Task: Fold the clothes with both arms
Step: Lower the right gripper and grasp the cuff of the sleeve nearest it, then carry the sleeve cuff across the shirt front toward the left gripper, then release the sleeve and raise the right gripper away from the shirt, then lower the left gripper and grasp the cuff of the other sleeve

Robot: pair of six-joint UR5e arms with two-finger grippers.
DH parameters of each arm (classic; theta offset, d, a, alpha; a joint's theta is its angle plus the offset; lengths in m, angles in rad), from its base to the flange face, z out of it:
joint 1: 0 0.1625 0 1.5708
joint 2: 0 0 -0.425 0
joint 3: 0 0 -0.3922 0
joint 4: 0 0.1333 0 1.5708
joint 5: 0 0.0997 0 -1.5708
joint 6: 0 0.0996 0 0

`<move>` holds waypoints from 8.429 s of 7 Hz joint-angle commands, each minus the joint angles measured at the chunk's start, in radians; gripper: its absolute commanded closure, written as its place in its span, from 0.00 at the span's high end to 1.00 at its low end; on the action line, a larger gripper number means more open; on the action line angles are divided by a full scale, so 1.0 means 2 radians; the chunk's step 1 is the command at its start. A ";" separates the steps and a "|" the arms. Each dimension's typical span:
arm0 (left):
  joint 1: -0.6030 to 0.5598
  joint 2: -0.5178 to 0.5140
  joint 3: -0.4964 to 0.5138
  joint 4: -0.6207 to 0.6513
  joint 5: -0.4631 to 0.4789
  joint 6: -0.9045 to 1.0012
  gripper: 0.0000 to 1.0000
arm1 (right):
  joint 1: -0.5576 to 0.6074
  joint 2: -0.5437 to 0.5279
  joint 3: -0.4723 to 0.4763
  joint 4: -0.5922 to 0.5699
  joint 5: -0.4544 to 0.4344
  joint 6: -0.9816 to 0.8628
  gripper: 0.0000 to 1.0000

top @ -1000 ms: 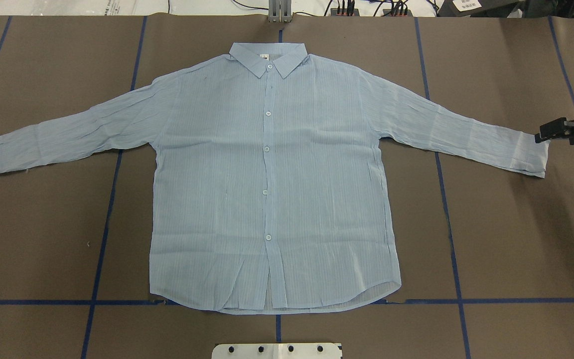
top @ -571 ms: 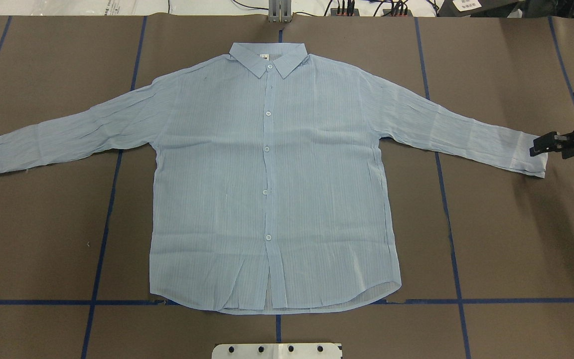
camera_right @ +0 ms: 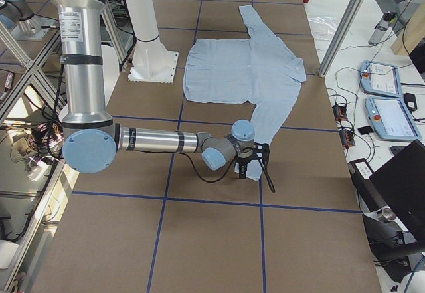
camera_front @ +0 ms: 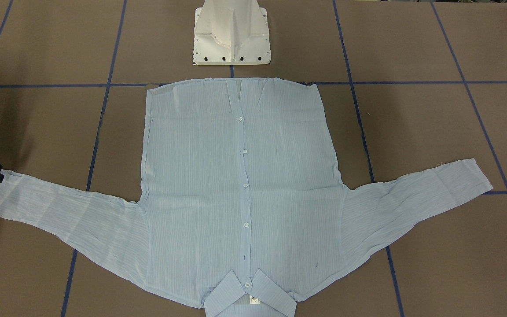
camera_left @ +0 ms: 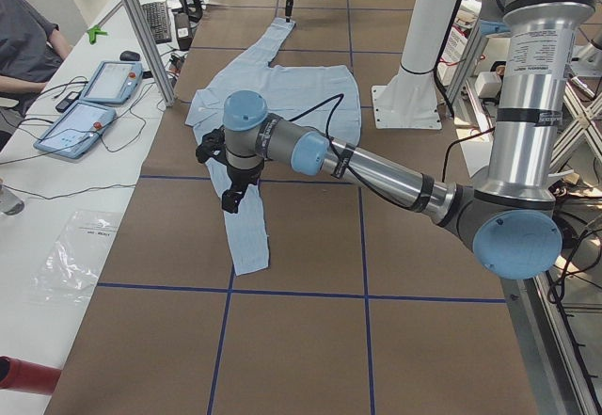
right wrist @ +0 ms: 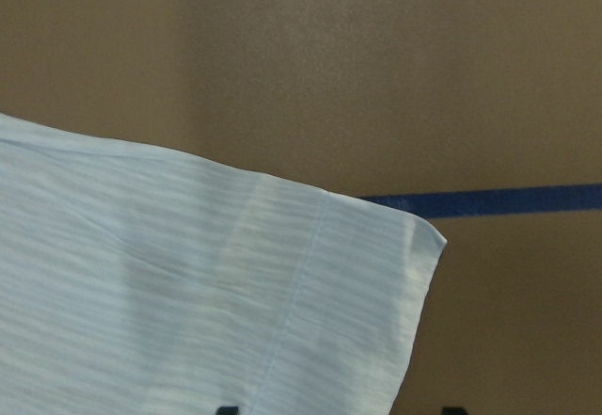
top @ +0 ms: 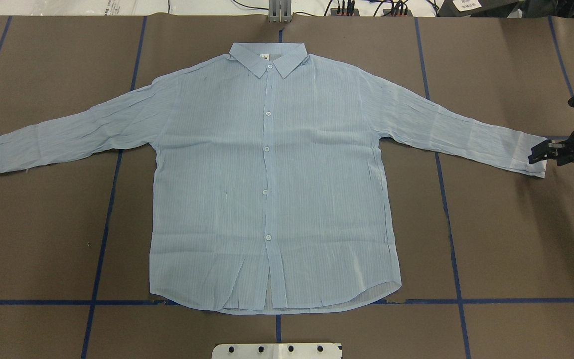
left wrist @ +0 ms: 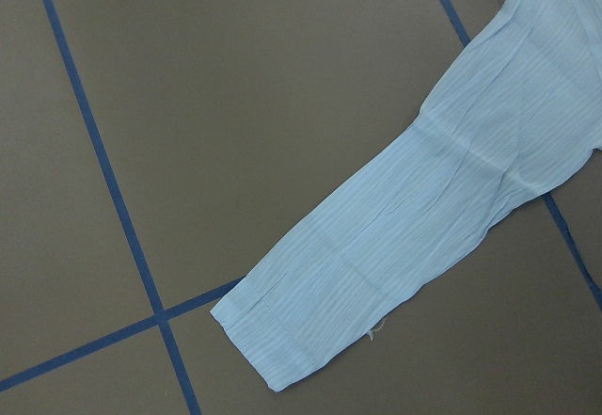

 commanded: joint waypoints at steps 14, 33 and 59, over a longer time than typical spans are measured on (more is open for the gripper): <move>0.000 0.004 0.000 -0.001 -0.001 -0.001 1.00 | -0.073 0.236 0.075 -0.072 -0.005 0.055 0.00; 0.025 0.005 0.046 -0.080 0.001 -0.033 1.00 | -0.180 0.464 -0.069 -0.264 -0.123 0.136 1.00; 0.183 0.024 0.256 -0.540 0.107 -0.397 0.00 | 0.109 0.207 -0.002 -0.297 0.061 -0.222 1.00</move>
